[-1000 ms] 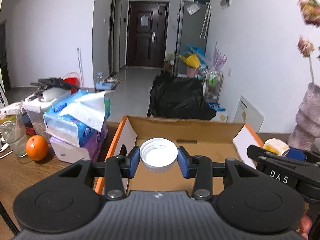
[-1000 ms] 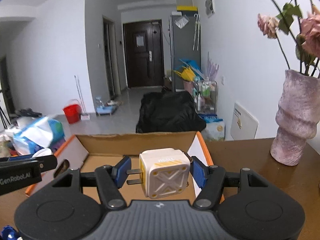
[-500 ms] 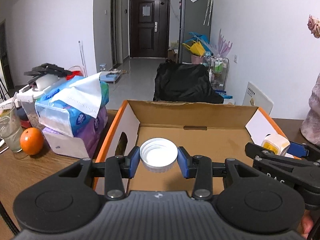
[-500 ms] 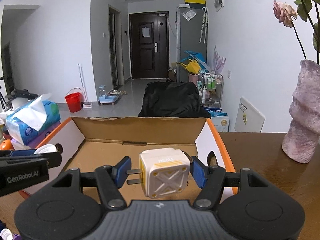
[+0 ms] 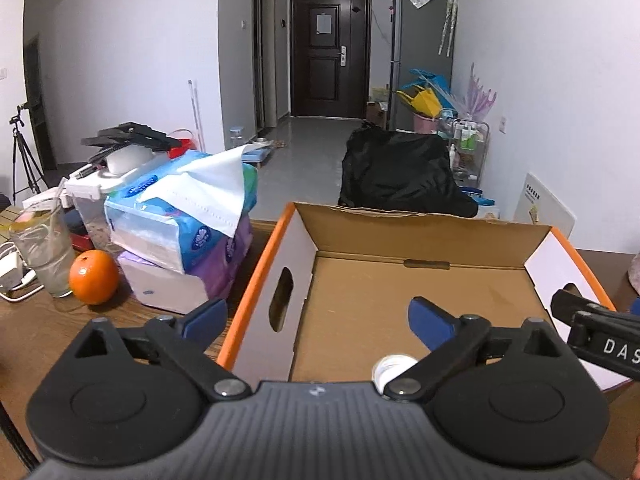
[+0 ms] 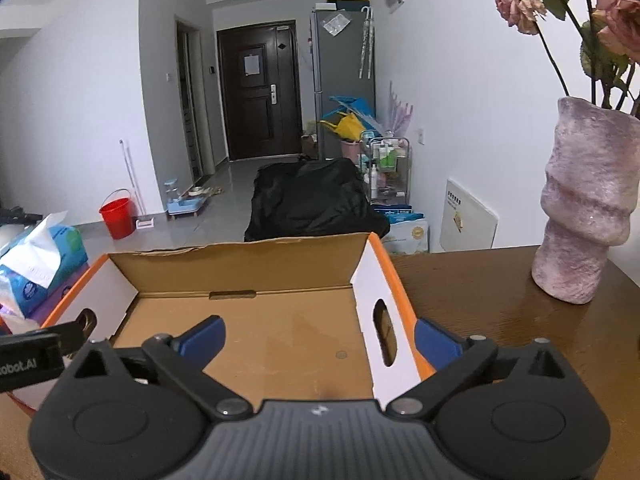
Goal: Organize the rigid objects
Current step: 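Open both grippers to drop the cap and plug cube into the box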
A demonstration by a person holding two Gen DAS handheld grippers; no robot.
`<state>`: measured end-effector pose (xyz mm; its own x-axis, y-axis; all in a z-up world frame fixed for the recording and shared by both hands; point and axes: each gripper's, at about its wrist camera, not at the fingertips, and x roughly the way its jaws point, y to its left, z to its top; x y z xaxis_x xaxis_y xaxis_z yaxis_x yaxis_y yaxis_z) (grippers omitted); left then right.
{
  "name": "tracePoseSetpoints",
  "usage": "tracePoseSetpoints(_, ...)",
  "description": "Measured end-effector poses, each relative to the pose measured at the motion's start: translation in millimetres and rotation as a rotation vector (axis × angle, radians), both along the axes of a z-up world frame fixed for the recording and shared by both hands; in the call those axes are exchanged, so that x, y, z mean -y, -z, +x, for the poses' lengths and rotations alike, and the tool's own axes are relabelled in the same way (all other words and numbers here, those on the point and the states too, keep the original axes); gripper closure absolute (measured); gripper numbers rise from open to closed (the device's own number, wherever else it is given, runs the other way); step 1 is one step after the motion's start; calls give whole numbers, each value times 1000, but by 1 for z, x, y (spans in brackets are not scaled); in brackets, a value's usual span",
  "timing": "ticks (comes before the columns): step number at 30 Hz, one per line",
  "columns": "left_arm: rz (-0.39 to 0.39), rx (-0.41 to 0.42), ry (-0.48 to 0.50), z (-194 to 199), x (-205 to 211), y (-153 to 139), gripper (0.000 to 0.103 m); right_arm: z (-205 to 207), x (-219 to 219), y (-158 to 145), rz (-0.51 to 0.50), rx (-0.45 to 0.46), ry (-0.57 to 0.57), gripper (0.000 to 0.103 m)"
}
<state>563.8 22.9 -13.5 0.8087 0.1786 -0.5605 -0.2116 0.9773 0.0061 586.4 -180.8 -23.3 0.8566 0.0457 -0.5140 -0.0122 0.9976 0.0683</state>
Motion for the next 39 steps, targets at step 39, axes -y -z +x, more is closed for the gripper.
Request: tracePoseSetpoints(39,-12,98,51,-129,-10,-29,0,-124,22,-26,13,101,-93,1)
